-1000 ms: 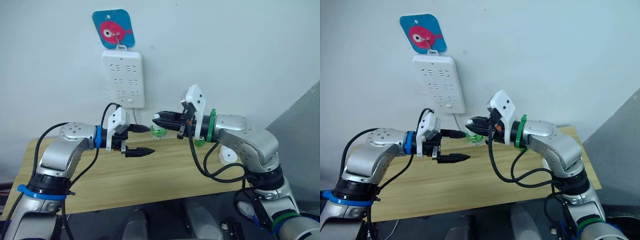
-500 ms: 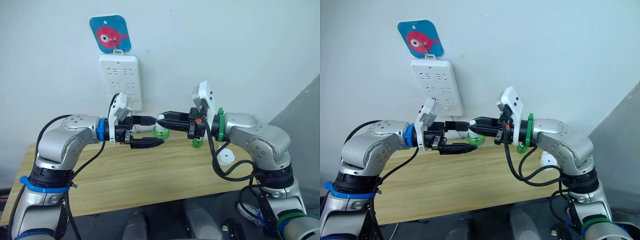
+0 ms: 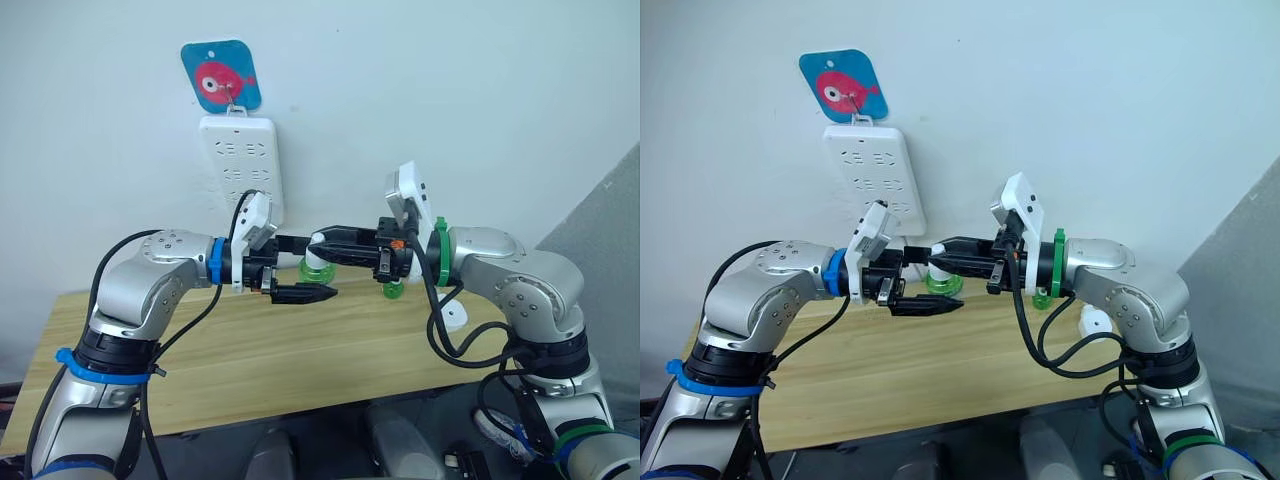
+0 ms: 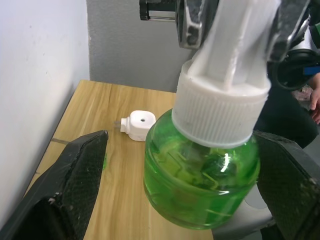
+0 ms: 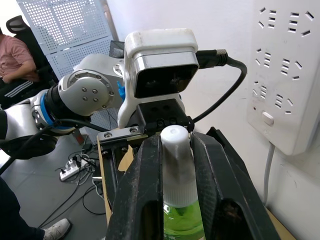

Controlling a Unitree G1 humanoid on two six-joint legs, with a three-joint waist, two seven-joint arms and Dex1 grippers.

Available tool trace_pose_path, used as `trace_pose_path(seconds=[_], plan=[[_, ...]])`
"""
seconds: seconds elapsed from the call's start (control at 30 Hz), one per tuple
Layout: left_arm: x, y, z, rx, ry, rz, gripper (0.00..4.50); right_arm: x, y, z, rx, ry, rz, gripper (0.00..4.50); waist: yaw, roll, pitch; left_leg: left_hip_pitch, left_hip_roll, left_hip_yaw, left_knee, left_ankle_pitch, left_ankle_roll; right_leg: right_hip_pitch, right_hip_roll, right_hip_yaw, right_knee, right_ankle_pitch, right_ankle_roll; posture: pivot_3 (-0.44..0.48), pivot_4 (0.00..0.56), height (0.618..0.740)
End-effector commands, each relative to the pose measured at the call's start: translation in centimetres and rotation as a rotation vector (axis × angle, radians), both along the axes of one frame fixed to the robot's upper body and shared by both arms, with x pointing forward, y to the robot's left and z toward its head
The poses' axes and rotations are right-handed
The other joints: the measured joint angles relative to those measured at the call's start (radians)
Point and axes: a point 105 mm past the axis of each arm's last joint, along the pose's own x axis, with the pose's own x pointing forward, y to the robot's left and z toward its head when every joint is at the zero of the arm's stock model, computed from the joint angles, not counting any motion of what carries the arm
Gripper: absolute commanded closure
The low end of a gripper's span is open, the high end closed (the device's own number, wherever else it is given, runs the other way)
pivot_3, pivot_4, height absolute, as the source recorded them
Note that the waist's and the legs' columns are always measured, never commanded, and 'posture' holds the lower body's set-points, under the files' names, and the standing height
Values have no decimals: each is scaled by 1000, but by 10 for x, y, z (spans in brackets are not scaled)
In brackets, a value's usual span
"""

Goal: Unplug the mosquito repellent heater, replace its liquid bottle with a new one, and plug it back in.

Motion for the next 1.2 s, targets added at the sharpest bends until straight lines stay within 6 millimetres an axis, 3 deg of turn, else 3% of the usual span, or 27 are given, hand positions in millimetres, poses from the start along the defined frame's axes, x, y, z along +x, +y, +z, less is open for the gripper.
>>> trace_pose_path(seconds=[0.03, 0.1, 0.2, 0.37, 0.57, 0.8, 0.97, 1.2], plan=[[1, -3, 11, -37, -24, -15, 0, -8, 1, 13, 23, -58, 23, 3997, 0, 0, -1, 0, 0, 0, 0, 0, 0, 0, 0, 0, 0, 0, 0, -171, 91, 736], [0, -4, 10, -39, -22, -22, 0, -8, 1, 13, 24, -58, 23, 3997, -2, 0, -1, 0, 0, 0, 0, 0, 0, 0, 0, 0, 0, 0, 0, -172, 92, 736], [0, -5, 11, -49, -15, -20, 596, -8, 1, 12, 23, -58, 23, 3997, -3, 1, -2, 0, 0, 0, 0, 0, 0, 0, 0, 0, 0, 0, 0, -171, 94, 736], [0, -6, 9, -58, -3, -16, 2111, -10, 1, 11, 15, -59, 27, 3997, -3, 1, -2, 0, 0, 0, 0, 0, 0, 0, 1, 0, 0, 0, 0, -170, 98, 736], [4, -5, 8, -57, -2, 11, 2137, -9, 0, 8, -6, -50, 21, 3998, -3, 2, -3, 0, 0, 0, 0, 0, 0, 0, 1, 0, 0, 0, 0, -168, 99, 736], [13, -5, 0, -57, -48, 75, 2137, 3, -13, 8, -15, -92, -123, 1755, -1, 2, -3, 0, 0, 0, 0, 0, 0, 0, 1, 1, 0, 0, 0, -168, 104, 736], [28, -12, 0, -118, -165, 193, 2137, 3, -12, 6, 41, -121, -309, 1749, -1, 2, -5, 0, 1, 0, 0, 0, 0, 0, 1, 1, 0, 0, 0, -173, 107, 736], [31, -22, -6, -158, -226, 244, 2137, 11, 11, -3, 78, -126, -443, 1749, -6, 4, -14, 1, 1, 0, 0, 0, 0, 0, 2, 2, 1, 0, 0, -189, 107, 736]])
